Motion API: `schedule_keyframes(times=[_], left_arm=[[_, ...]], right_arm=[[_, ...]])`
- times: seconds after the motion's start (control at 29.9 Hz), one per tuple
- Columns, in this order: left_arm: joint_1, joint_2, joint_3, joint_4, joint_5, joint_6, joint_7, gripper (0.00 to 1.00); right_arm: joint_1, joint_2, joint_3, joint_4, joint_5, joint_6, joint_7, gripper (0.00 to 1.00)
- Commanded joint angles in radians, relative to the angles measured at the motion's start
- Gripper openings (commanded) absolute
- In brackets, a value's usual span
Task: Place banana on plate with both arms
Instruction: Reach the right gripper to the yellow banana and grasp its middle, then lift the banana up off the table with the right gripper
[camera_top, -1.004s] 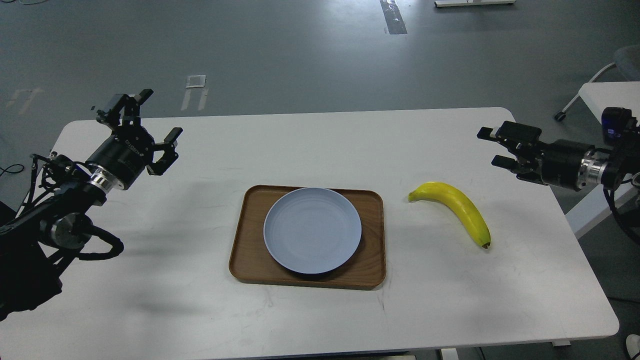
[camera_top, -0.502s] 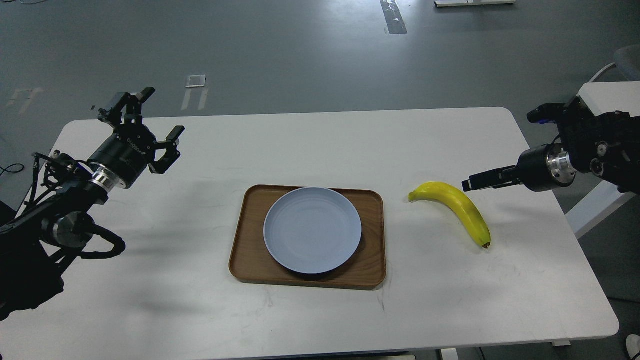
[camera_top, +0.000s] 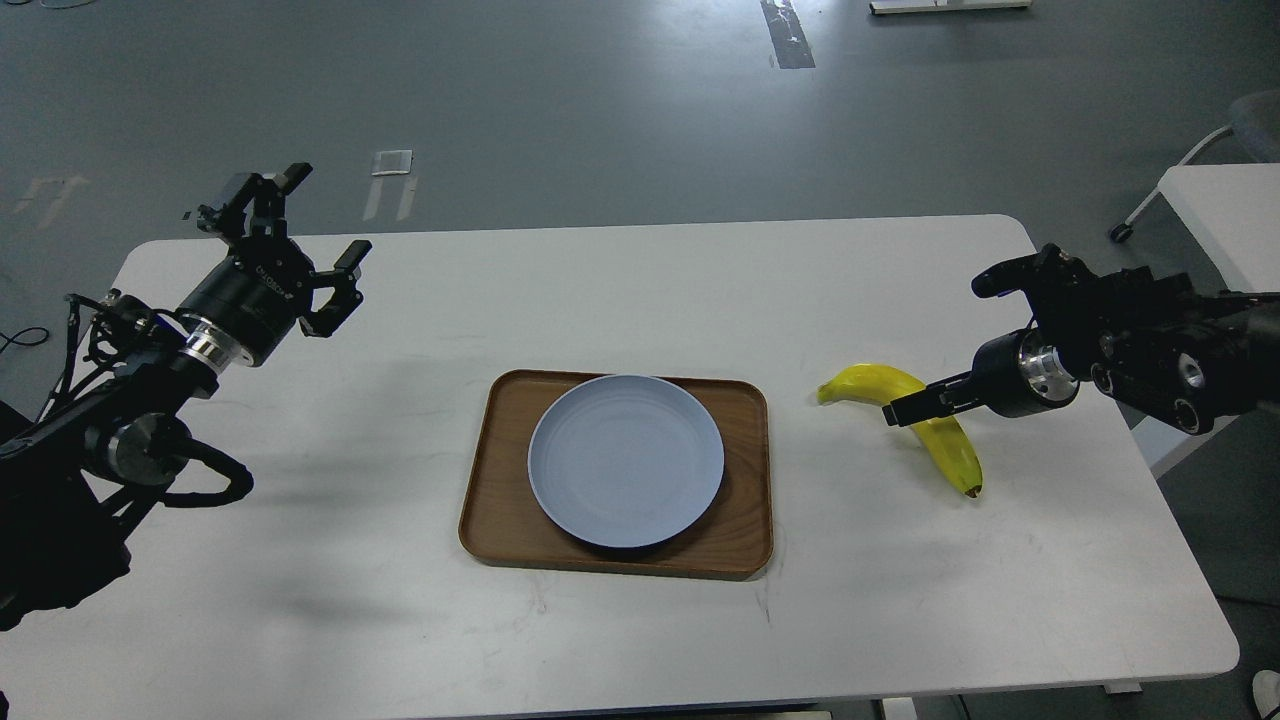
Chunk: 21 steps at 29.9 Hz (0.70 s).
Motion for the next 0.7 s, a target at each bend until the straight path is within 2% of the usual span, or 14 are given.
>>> schedule_keyframes(times=[0.0,0.07,0.1,0.17,0.23,0.37,0.4,0.57,0.67], left_arm=[[-0.001,0.003,0.001,-0.001,0.000,0.000,0.000,0.98],[-0.001,0.003,0.001,0.000,0.000,0.000,0.000,0.98],[-0.002,0.003,0.001,-0.001,0.000,0.000,0.000,0.98],[-0.001,0.004,0.001,-0.001,0.000,0.000,0.000,0.98],[-0.001,0.004,0.001,-0.001,0.000,0.000,0.000,0.98],[-0.002,0.003,0.001,-0.001,0.001,0.000,0.000,0.98],[-0.001,0.003,0.001,-0.001,0.001,0.000,0.000,0.98],[-0.002,0.004,0.001,-0.001,0.001,0.000,0.000,0.98],[-0.006,0.003,0.001,-0.001,0.001,0.000,0.000,0.98]], right_arm=[[-0.017,0.021,0.002,-0.004,0.006,-0.011,0.000,0.94],[-0.019,0.021,0.002,-0.003,0.008,-0.010,0.000,0.86],[-0.018,0.021,0.000,-0.001,0.008,-0.005,0.000,0.73],[-0.018,0.021,0.000,0.003,0.009,-0.002,0.000,0.56],[-0.018,0.020,-0.001,0.008,0.009,-0.002,0.000,0.32],[-0.014,0.014,-0.001,0.016,0.009,-0.002,0.000,0.19],[-0.005,0.009,-0.003,0.023,0.009,-0.002,0.000,0.13],[0.051,-0.008,-0.001,0.043,0.009,-0.002,0.000,0.12],[0.148,-0.008,-0.003,0.098,0.024,0.004,0.000,0.12]])
